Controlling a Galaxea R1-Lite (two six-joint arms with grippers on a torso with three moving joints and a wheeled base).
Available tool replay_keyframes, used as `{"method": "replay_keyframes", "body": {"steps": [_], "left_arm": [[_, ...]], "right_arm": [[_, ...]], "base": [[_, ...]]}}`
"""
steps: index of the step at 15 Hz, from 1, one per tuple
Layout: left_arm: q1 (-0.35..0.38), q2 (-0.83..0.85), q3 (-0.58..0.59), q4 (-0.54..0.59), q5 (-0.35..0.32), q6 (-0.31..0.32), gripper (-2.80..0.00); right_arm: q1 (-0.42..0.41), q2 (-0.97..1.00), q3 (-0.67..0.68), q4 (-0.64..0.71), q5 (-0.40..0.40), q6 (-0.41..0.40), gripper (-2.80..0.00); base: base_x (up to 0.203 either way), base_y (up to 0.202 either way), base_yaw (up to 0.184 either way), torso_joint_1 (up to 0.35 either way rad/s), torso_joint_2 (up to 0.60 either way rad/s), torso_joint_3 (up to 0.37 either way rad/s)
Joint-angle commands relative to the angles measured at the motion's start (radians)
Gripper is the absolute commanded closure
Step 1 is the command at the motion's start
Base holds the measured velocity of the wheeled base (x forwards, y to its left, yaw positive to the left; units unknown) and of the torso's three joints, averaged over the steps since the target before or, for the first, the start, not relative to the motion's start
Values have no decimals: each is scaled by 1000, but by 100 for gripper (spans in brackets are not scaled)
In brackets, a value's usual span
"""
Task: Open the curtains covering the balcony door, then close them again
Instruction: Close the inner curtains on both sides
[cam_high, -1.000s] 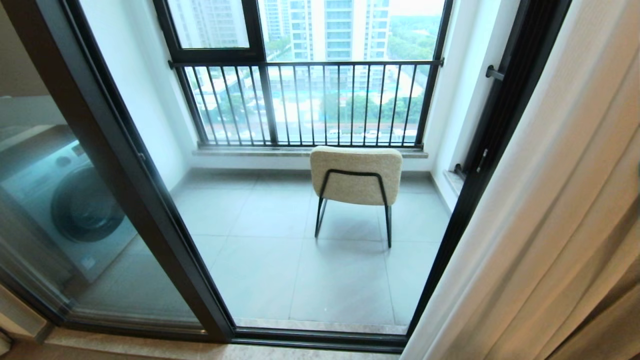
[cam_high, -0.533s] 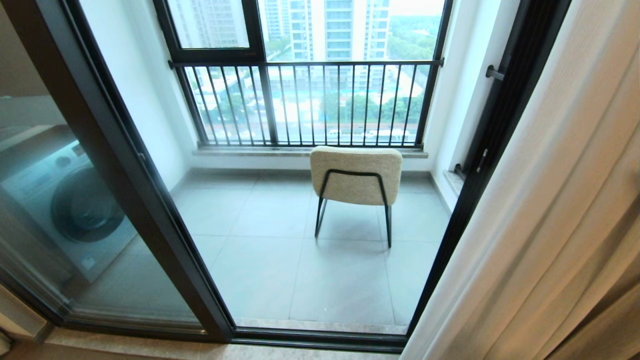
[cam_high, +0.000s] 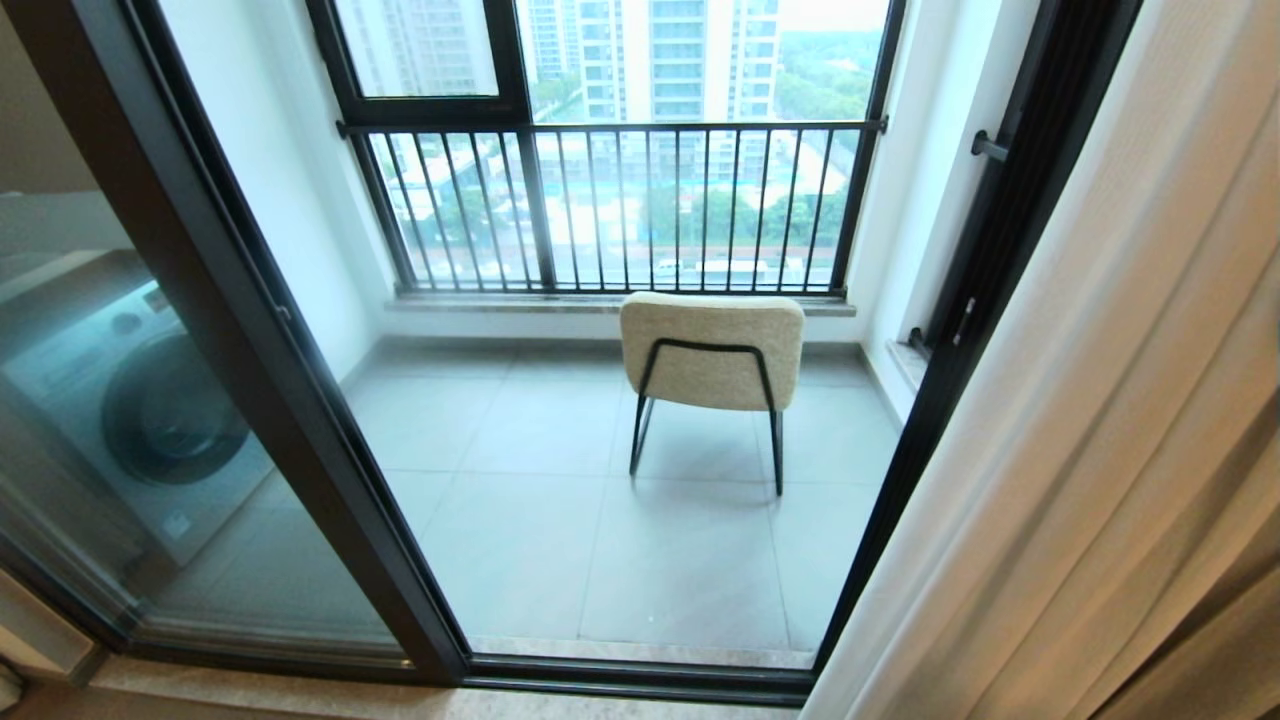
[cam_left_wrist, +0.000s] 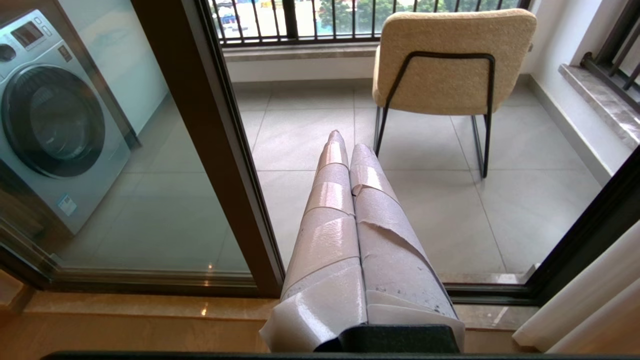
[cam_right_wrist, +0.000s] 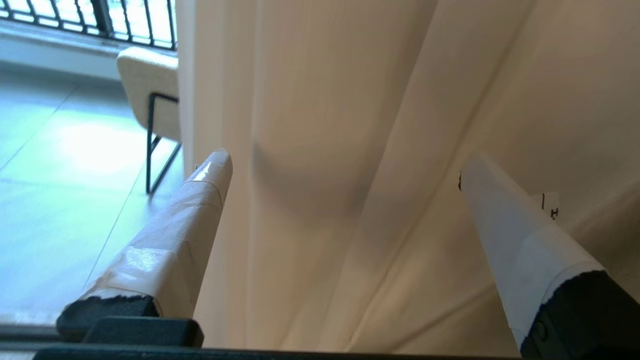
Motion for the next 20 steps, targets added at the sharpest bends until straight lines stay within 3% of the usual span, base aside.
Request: {"method": "replay_keyframes", "body": {"steps": [1,9,17,18,19,20], "left_arm": [[0,1,0,0,0,1,0],[0,1,0,0,0,1,0],[0,1,0,0,0,1,0],[0,1,0,0,0,1,0],[0,1,0,0,0,1,0],[0,1,0,0,0,1,0]], "right_arm": [[-7,111,-53,-43,-1,-3,-280],[-40,348,-195,-180,-2,23,-280],[-39,422,-238,-233,0,37,-280],[-39,422,-238,-240,1,38,-97],[-39,421,-238,-241,1,38,0],[-39,418,-235,-241,1,38,0]], "base": [[0,0,0,0,0,0],[0,0,0,0,0,0],[0,0,0,0,0,0],[0,0,0,0,0,0],[0,0,0,0,0,0],[0,0,0,0,0,0]]}}
